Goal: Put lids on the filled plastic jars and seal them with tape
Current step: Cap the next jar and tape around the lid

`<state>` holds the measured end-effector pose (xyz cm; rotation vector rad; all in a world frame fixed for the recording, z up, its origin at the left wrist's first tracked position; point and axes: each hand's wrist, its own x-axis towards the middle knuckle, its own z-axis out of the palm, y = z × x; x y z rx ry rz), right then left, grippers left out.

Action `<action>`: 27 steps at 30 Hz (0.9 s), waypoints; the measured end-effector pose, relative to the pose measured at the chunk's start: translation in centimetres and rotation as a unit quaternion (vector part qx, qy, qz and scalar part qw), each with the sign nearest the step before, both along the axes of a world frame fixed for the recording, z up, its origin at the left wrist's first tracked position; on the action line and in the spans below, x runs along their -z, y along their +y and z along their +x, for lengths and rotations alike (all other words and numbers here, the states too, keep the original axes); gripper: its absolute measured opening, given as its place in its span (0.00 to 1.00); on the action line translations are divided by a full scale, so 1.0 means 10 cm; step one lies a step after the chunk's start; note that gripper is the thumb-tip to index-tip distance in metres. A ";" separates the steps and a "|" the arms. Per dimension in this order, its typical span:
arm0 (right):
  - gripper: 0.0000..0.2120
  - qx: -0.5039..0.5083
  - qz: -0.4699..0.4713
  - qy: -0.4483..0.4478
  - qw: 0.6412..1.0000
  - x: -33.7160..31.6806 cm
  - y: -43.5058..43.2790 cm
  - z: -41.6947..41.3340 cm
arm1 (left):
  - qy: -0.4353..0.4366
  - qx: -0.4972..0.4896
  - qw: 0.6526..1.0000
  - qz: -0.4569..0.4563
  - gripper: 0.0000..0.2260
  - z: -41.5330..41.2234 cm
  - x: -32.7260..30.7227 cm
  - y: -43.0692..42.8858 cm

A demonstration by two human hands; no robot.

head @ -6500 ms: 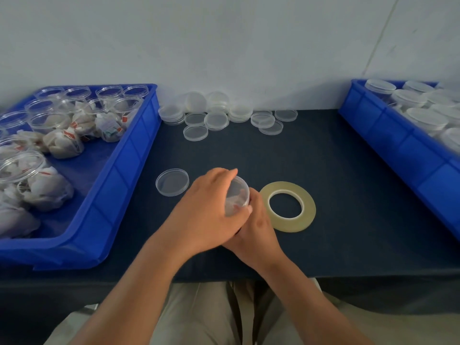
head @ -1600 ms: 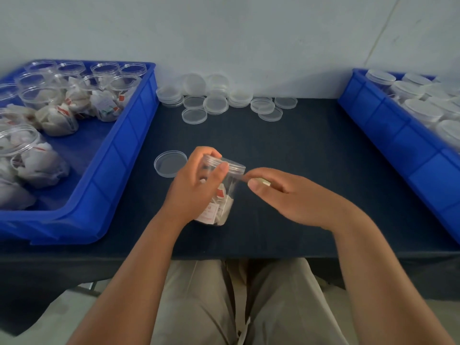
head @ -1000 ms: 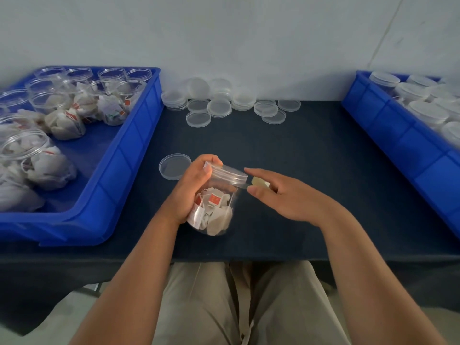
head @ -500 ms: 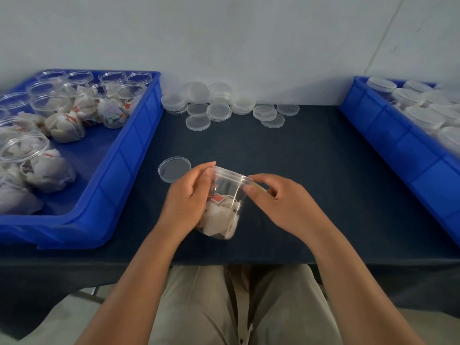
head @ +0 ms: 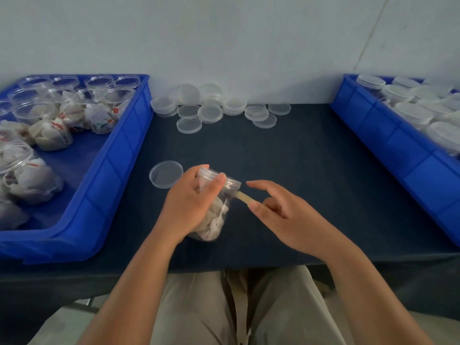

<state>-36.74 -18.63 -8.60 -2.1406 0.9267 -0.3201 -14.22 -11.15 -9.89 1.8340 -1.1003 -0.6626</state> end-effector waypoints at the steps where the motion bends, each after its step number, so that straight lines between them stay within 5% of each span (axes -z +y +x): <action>1: 0.26 -0.003 -0.005 0.005 1.000 -0.01 -0.04 -0.03 | 0.001 0.013 1.000 0.006 0.34 0.04 -0.01 -0.01; 12: 0.22 0.004 -0.034 0.018 0.999 0.02 -0.19 0.25 | 0.235 0.116 0.964 -0.034 0.31 0.33 0.23 -0.09; 18: 0.22 0.059 -0.064 -0.017 0.996 0.08 -0.05 0.34 | 0.060 0.019 0.994 -0.092 0.15 0.26 0.13 -0.04; 25: 0.22 0.087 -0.126 0.004 0.988 0.07 0.11 0.40 | -0.070 -0.024 0.997 -0.022 0.45 -0.12 0.03 0.09; 27: 0.22 0.084 -0.128 -0.001 0.988 0.06 0.13 0.40 | -0.082 -0.056 0.995 -0.031 0.45 -0.18 0.06 0.08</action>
